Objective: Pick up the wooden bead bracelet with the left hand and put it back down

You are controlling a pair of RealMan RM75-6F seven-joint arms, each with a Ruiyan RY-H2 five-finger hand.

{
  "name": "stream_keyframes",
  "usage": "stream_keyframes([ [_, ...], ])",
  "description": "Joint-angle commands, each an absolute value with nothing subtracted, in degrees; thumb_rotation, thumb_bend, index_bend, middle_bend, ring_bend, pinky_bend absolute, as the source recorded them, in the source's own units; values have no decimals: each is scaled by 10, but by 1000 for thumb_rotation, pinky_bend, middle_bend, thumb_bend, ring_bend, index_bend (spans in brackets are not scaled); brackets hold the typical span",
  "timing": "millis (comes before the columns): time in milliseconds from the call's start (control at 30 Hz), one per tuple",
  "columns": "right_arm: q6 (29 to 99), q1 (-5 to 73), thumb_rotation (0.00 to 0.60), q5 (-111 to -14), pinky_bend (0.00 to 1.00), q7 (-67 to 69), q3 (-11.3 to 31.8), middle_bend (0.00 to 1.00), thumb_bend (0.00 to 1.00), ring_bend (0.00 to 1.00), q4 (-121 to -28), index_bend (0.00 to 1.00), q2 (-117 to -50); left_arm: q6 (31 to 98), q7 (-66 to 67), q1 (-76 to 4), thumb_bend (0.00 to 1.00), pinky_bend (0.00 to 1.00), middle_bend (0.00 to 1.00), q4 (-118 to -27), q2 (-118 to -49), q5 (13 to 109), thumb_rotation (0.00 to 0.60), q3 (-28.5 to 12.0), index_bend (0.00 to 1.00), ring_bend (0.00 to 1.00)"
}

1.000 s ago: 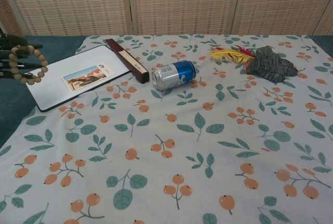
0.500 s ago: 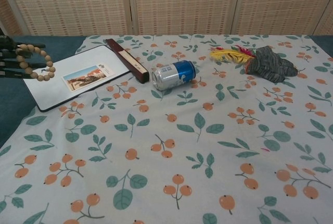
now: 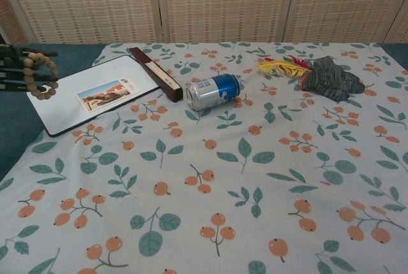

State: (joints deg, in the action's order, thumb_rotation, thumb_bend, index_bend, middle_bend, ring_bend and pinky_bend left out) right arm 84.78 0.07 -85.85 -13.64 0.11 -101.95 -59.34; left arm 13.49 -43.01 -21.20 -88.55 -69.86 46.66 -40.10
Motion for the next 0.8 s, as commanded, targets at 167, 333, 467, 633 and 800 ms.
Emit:
stream_keyframes([
  [167,847,1,320,-859,0,-138,1,0,188,0,-1020,0,-595,274,-368,-158,730,0,502,-925,-735,608,600,-359,152,202],
  [333,843,2,320,-860,0,-139,-1,0,188,0,-1020,0,-596,375,-330,-143,728,0,502,-924,-777,709,600,-294,152,198],
  [467,843,3,321,-861,0,-139,-1,0,188,0,-1021,0,-595,451,-299,-142,727,0,502,-904,-817,779,600,-234,152,196],
  [633,841,3,320,-862,0,-136,-2,0,188,0,-1020,0,-595,526,-258,-142,726,0,501,-863,-867,840,600,-169,150,195],
  [800,842,3,320,-863,0,-136,-2,0,188,0,-1021,0,-594,561,-214,-151,713,0,485,-810,-912,872,600,-115,136,190],
])
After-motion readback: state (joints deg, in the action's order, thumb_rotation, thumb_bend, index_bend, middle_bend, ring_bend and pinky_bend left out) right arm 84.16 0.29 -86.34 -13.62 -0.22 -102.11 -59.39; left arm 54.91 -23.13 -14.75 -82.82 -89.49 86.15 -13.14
